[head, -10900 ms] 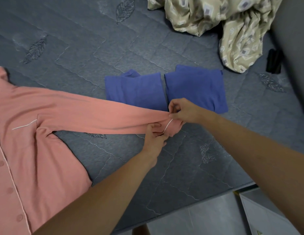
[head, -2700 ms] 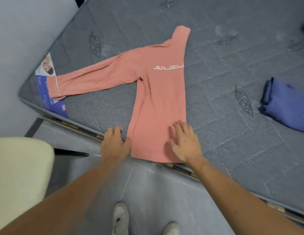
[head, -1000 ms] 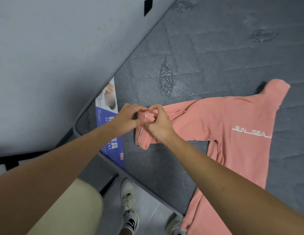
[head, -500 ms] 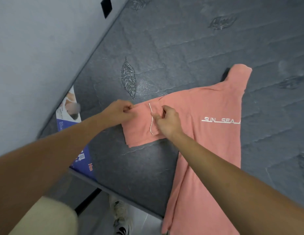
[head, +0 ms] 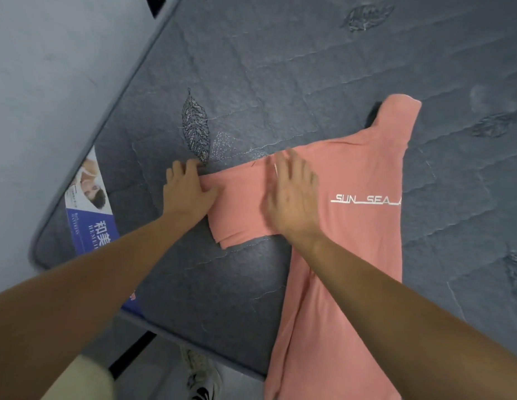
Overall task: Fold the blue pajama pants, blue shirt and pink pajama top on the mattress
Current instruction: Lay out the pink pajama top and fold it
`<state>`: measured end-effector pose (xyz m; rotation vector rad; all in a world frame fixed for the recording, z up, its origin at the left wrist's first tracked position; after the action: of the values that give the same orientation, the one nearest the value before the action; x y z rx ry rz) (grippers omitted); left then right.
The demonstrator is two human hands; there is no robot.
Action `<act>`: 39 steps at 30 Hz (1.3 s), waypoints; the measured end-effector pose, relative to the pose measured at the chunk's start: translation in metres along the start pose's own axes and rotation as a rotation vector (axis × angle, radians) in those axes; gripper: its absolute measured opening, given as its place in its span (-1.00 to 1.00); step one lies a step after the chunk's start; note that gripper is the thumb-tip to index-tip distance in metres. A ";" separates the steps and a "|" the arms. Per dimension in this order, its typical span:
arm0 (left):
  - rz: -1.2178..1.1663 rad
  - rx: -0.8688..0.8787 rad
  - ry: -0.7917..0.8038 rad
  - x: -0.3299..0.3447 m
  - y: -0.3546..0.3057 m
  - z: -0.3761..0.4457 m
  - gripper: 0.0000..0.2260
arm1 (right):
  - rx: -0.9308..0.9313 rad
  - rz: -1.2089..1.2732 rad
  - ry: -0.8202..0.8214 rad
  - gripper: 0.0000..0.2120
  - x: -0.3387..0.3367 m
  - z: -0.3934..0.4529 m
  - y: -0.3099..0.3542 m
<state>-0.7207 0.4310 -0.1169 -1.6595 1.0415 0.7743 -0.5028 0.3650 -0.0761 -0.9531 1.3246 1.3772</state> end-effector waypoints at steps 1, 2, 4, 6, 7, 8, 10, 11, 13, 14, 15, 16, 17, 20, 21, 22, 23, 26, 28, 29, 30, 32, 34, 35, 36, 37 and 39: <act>-0.027 -0.033 0.010 0.002 0.002 -0.003 -0.43 | -0.087 0.022 0.036 -0.42 0.003 -0.003 0.014; -0.054 -0.047 0.039 0.005 0.002 -0.006 -0.43 | -0.146 0.035 0.098 -0.41 0.013 -0.007 0.024; -0.144 -0.084 0.112 0.009 0.002 -0.008 -0.48 | -0.167 0.006 0.213 -0.40 0.035 -0.015 0.025; -0.210 -0.112 0.136 0.012 0.004 -0.008 -0.55 | -0.144 -0.062 0.266 -0.39 0.052 -0.019 0.010; -0.221 -0.104 0.130 0.012 0.005 -0.006 -0.59 | -0.148 -0.093 0.274 -0.39 0.056 -0.021 0.002; -0.231 -0.087 0.122 0.012 0.005 -0.005 -0.62 | -0.155 -0.122 0.278 -0.38 0.058 -0.022 -0.005; -0.260 -0.048 0.105 0.010 0.005 -0.003 -0.66 | -0.151 -0.166 0.278 -0.37 0.057 -0.024 -0.012; -0.288 -0.031 0.100 0.010 0.005 -0.004 -0.67 | -0.137 -0.172 0.275 -0.36 0.055 -0.024 -0.010; -0.372 -0.021 0.107 0.007 0.006 -0.007 -0.71 | -0.094 -0.149 0.250 -0.32 0.044 -0.021 0.001; -0.407 -0.019 0.120 0.005 0.006 -0.009 -0.73 | -0.089 -0.115 0.225 -0.29 0.037 -0.019 0.013; -0.440 -0.015 0.136 0.003 0.007 -0.011 -0.74 | -0.098 -0.057 0.196 -0.27 0.030 -0.015 0.026; -0.475 -0.017 0.159 0.001 0.007 -0.012 -0.76 | -0.111 0.049 0.154 -0.29 0.024 -0.011 0.039; -0.521 -0.021 0.186 -0.001 0.005 -0.012 -0.78 | -0.094 0.215 0.135 -0.33 0.024 -0.007 0.049; -0.692 -0.009 0.243 -0.009 -0.019 -0.014 -0.82 | 0.121 0.779 0.351 -0.32 0.039 -0.001 0.069; -0.731 -0.001 0.251 -0.012 -0.029 -0.013 -0.84 | 0.195 0.938 0.381 -0.37 0.041 0.001 0.072; -0.765 0.001 0.263 -0.014 -0.041 -0.014 -0.85 | 0.268 1.095 0.369 -0.43 0.040 0.003 0.072; -0.799 -0.005 0.287 -0.014 -0.053 -0.016 -0.86 | 0.340 1.250 0.336 -0.50 0.038 0.004 0.068; -0.932 -0.081 0.448 -0.003 -0.085 -0.021 -0.85 | 0.554 1.456 0.212 -0.70 0.028 0.006 0.037; -0.960 -0.063 0.523 0.007 -0.106 -0.023 -0.78 | 0.666 1.487 0.139 -0.81 0.020 0.004 0.006; -0.946 0.000 0.526 0.011 -0.118 -0.024 -0.75 | 0.708 1.508 0.104 -0.82 0.015 0.004 -0.009; -0.919 0.085 0.514 0.014 -0.132 -0.027 -0.72 | 0.742 1.514 0.080 -0.79 0.010 0.003 -0.025; -0.778 0.271 0.456 0.024 -0.159 -0.035 -0.62 | 0.794 1.520 0.050 -0.75 -0.003 -0.002 -0.060; -0.517 0.455 0.330 0.040 -0.180 -0.045 -0.57 | 0.832 1.526 0.040 -0.75 -0.011 -0.008 -0.095; -0.391 0.524 0.269 0.051 -0.189 -0.049 -0.54 | 0.840 1.532 0.034 -0.75 -0.014 -0.011 -0.113; -0.287 0.567 0.231 0.063 -0.197 -0.054 -0.50 | 0.848 1.523 0.036 -0.74 -0.018 -0.014 -0.128; -0.198 0.587 0.216 0.074 -0.205 -0.058 -0.46 | 0.853 1.521 0.032 -0.75 -0.018 -0.017 -0.144; -0.041 0.622 0.193 0.097 -0.222 -0.067 -0.41 | 0.858 1.445 0.007 -0.77 -0.021 -0.023 -0.177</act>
<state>-0.4781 0.3722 -0.0907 -1.2222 1.2244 0.2195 -0.3284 0.3299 -0.1003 0.7911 2.4421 1.4065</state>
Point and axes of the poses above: each hand's wrist, its own z-axis towards the middle knuckle, its own x-axis out of the palm, y = z × x, the point moved 7 cm from there along z, towards the middle knuckle, and after that the axes turned 6 degrees about -x, right-handed, at the moved point
